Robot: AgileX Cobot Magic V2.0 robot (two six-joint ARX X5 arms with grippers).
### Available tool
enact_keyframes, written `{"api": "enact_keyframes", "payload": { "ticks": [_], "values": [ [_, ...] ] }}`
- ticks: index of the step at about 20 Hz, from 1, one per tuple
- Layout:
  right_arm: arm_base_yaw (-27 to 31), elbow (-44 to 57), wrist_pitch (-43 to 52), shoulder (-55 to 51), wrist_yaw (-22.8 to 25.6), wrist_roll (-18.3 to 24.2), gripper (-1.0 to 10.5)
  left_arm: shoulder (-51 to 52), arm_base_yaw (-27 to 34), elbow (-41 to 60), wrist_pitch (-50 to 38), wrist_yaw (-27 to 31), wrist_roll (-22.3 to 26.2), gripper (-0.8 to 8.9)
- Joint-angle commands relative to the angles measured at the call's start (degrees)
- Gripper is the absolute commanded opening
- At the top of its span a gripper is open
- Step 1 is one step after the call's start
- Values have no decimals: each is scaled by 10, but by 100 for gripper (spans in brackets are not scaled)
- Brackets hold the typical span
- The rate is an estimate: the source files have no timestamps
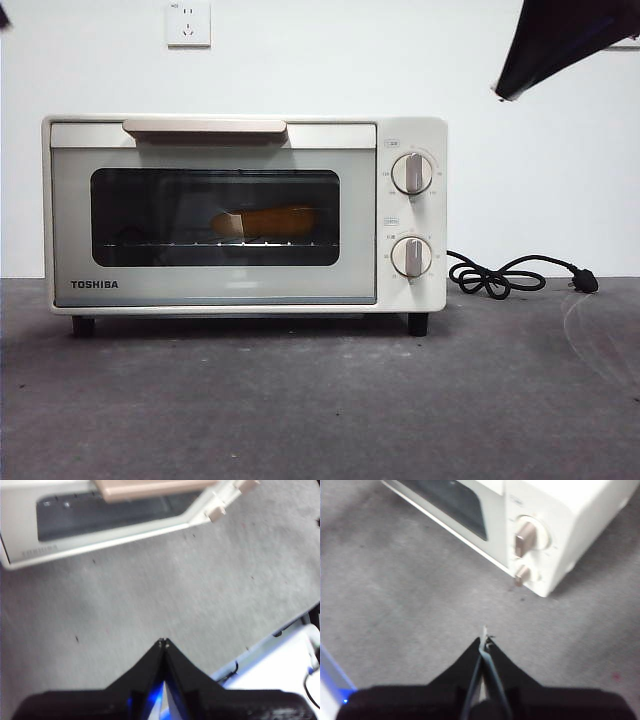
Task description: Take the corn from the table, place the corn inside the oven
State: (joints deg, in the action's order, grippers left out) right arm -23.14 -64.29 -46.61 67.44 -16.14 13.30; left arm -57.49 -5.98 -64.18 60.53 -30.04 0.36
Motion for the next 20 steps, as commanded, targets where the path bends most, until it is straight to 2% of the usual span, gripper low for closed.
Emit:
{"api": "enact_keyframes", "payload": {
  "ticks": [1,4,8,12,14,17,20],
  "values": [
    [0,-2,4,3,24,-2,-2,-16,-2,-1,-49,4,-1,-4],
    [0,-2,4,3,40,-2,-1,-16,-2,-1,-107,24,-1,-4],
    [0,-2,4,3,58,-2,-1,42,-3,-1,-204,46,-1,-4],
    [0,-2,4,3,59,-2,-2,128,4,-1,-229,46,0,-4],
    [0,-2,4,3,59,-2,-2,173,6,-1,-242,46,19,-4],
    [0,-2,4,3,59,-2,-1,235,12,-1,-315,46,21,-4],
    [0,-2,4,3,59,-2,-1,284,17,17,-440,41,21,-4]
  ]
}}
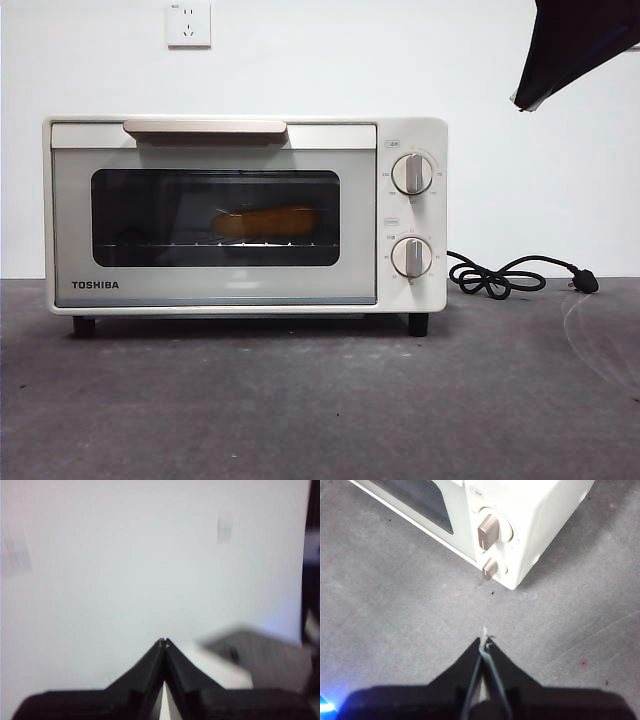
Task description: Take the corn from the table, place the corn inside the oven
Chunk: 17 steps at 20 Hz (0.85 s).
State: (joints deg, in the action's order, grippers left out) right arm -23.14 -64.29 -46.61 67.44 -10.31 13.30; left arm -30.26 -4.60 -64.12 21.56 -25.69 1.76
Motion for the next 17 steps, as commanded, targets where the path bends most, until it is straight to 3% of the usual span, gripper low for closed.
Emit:
{"api": "enact_keyframes", "payload": {
  "ticks": [1,6,9,17],
  "values": [
    [0,-2,4,3,1,-2,-2,26,3,36,-96,-2,4,-4],
    [0,-2,4,3,1,-2,-1,111,11,239,-346,-2,-7,-4],
    [0,-2,4,3,1,-2,-1,156,19,367,-437,7,-33,-4],
    [0,-2,4,3,1,-2,-1,227,19,568,-467,144,-67,-4]
  ]
}}
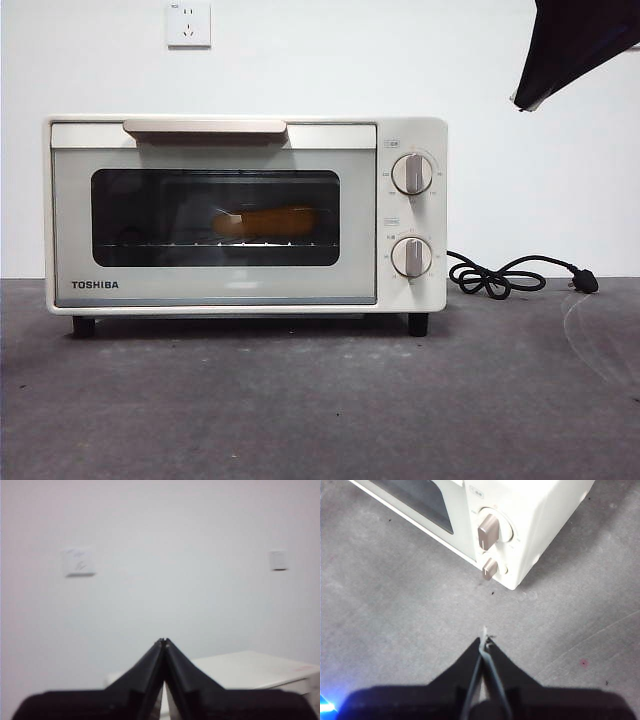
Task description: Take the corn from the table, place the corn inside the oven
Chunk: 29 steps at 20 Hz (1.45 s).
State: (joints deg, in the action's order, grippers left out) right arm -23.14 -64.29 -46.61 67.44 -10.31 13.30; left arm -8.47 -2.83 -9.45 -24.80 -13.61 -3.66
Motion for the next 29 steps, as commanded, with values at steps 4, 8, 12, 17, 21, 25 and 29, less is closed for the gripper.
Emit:
{"api": "enact_keyframes", "payload": {
  "ticks": [4,8,12,17,21,25,29],
  "values": [
    [0,-2,4,3,1,-2,-1,45,2,88,-1,62,-23,-4],
    [0,-2,4,3,3,-2,-1,82,2,89,137,111,-21,-4],
    [0,-2,4,3,6,-2,-1,81,2,89,295,152,-21,-4],
    [0,-2,4,3,14,-2,-1,81,-2,88,344,146,-21,-4],
    [0,-2,4,3,14,-2,-1,81,-2,88,344,147,-21,-4],
    [0,-2,4,3,14,-2,-1,81,-2,88,344,147,-21,-4],
    [0,-2,4,3,14,-2,-1,81,-2,88,344,147,-21,-4]
  ]
}}
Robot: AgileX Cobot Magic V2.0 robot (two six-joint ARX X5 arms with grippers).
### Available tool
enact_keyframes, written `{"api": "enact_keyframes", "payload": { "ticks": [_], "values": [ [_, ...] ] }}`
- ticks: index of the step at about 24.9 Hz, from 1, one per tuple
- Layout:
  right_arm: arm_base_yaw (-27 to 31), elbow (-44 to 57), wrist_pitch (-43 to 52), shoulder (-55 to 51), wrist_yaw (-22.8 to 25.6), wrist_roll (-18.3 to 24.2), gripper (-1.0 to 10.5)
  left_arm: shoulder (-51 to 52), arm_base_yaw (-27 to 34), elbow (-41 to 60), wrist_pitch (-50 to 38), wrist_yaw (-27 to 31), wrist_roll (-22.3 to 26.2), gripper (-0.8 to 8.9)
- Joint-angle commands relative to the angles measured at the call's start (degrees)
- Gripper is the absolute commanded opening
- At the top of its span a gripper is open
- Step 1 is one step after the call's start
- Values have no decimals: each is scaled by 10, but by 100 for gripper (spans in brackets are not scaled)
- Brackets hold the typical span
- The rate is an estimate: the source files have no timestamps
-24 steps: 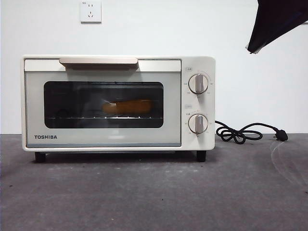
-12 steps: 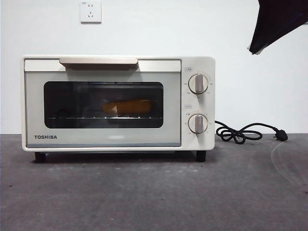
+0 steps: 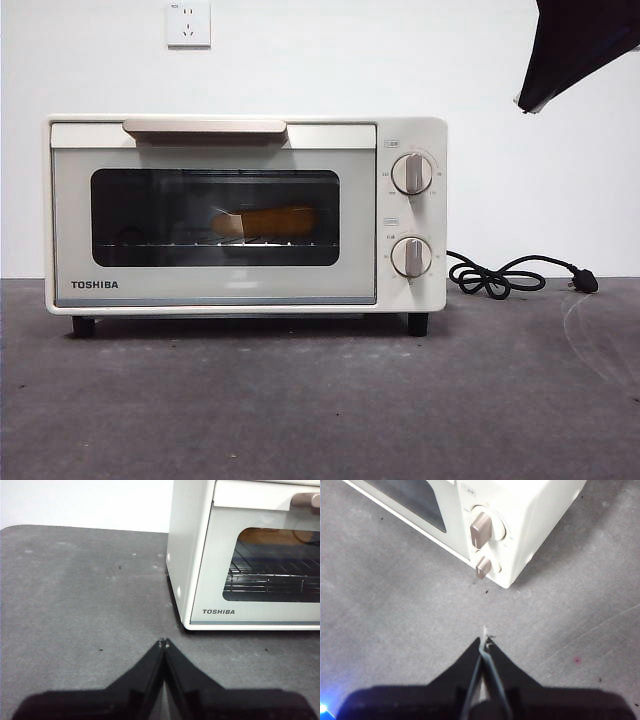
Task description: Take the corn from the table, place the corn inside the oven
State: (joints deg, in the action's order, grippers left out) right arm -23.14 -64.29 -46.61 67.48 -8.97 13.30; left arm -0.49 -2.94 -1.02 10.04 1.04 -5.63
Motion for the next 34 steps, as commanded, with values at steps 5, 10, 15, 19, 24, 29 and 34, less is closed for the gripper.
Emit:
{"api": "enact_keyframes", "payload": {
  "ticks": [5,10,15,19,24,29,34],
  "values": [
    [0,-2,9,2,1,2,-1,1,-1,4,-5,1,-1,-4],
    [0,-2,58,-16,58,16,-1,-1,-1,4,-5,1,-1,-4],
    [68,-1,82,-97,72,26,-1,-4,-1,4,-5,1,-1,-4],
    [203,13,72,-183,-50,0,-1,-4,-1,4,-5,1,-1,-4],
    [284,112,112,-301,-80,13,-1,-4,-1,4,-5,1,-1,-4],
    [289,255,216,-407,-80,9,-1,-4,-1,4,-5,1,-1,-4],
    [288,413,355,-504,-76,-31,0,-4,-1,4,-5,1,-1,-4]
  ]
}}
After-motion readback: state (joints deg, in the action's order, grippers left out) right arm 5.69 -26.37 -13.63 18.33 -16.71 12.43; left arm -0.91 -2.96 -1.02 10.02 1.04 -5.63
